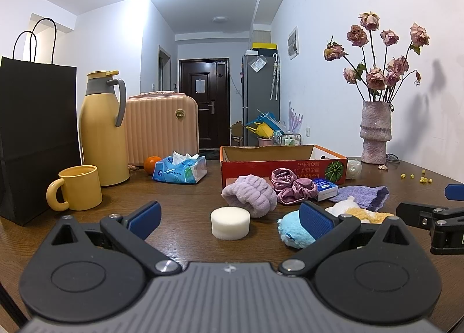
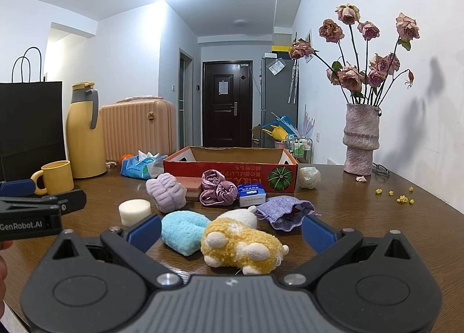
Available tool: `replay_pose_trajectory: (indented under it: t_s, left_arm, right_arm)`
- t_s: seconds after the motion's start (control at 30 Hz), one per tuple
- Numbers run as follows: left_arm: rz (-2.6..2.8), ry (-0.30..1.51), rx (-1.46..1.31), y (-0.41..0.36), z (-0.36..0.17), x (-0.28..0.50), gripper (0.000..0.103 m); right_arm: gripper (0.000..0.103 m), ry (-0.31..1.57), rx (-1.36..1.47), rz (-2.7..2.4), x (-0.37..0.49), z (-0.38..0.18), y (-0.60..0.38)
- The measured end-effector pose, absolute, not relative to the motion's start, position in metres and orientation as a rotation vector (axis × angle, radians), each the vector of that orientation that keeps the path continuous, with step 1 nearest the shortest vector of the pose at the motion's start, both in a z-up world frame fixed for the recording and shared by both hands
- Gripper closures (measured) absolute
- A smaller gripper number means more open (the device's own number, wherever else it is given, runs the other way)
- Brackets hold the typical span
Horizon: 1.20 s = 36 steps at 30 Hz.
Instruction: Organize soft objects
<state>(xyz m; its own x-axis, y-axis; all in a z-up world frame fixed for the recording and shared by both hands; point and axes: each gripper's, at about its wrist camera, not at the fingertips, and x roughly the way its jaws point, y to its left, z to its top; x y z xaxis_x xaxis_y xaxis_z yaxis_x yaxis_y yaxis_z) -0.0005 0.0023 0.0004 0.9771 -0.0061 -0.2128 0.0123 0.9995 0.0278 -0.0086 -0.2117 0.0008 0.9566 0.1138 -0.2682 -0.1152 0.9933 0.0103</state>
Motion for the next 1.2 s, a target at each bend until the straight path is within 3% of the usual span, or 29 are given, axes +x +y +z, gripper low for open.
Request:
replay_pose_trajectory:
  t_s: [1.2]
  left_arm:
    - [0.013, 0.266, 0.033, 0.006, -0.001, 0.044, 0.0]
  right_arm:
    - [0.0, 0.418, -0.054, 0.156, 0.066, -0.011, -0.215]
